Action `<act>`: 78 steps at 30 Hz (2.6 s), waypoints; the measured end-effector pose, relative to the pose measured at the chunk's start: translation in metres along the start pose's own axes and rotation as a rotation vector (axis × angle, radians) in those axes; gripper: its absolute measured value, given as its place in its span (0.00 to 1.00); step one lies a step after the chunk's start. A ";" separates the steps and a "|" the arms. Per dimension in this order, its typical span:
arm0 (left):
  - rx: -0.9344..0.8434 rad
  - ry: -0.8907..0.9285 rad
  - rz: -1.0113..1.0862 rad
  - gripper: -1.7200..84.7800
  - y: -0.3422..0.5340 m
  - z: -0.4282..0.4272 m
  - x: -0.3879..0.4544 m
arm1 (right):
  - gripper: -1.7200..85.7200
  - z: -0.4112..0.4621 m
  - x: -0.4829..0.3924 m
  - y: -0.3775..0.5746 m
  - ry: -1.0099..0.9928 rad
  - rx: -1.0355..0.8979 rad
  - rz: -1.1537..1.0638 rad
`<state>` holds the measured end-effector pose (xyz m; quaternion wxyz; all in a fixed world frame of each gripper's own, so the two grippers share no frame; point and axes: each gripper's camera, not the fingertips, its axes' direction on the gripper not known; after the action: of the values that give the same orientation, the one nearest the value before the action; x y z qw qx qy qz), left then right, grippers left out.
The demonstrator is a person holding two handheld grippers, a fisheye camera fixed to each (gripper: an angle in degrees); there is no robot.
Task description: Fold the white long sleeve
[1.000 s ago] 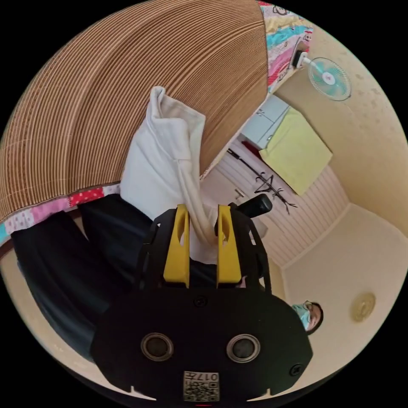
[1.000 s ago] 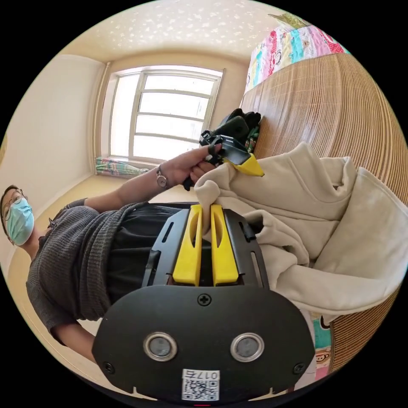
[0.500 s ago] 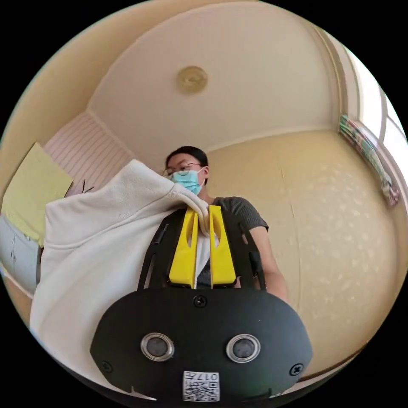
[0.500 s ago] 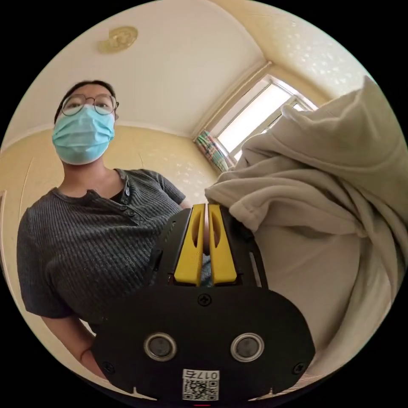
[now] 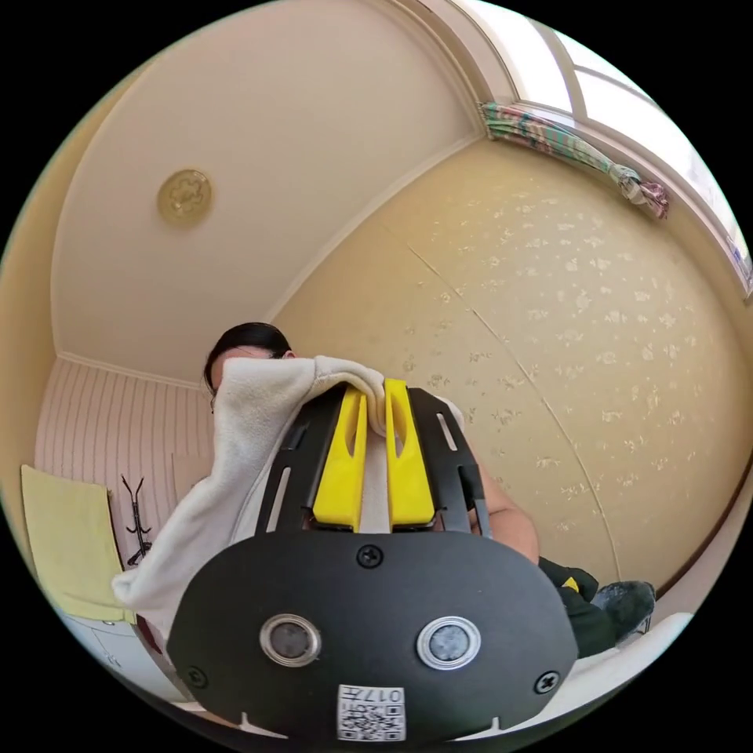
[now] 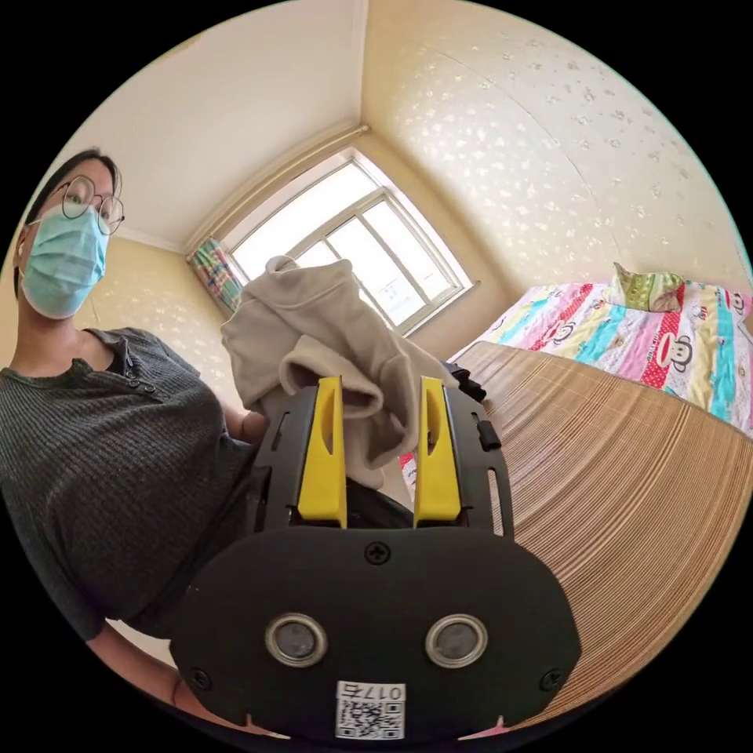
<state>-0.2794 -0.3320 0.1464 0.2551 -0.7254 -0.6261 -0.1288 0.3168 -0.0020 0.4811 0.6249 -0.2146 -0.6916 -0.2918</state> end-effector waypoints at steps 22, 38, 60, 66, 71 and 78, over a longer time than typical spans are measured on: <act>0.149 -0.516 -0.735 0.07 0.136 -0.017 -0.088 | 0.07 -0.025 -0.047 -0.013 0.797 0.498 0.205; -0.498 -0.981 -1.112 0.12 0.242 0.097 -0.216 | 0.07 -0.017 -0.244 -0.029 1.068 1.114 -0.254; -0.432 -1.512 -0.889 0.01 0.128 0.139 -0.155 | 0.07 -0.099 -0.276 -0.051 1.176 1.207 -0.286; -0.288 -1.756 -0.740 0.01 -0.009 0.117 -0.149 | 0.07 -0.167 -0.201 -0.128 1.317 0.821 0.032; -0.316 -2.267 -0.783 0.02 -0.124 -0.019 -0.218 | 0.12 -0.210 0.078 -0.286 1.192 0.008 0.534; -0.650 -2.261 -1.141 0.09 -0.086 -0.115 -0.208 | 0.16 -0.176 0.350 -0.190 1.008 -0.507 0.831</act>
<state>-0.3862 -0.5610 0.1554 -0.6846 -0.0938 -0.6509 0.3143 0.2771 -0.2842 0.8106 0.8600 -0.4389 -0.0888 -0.2449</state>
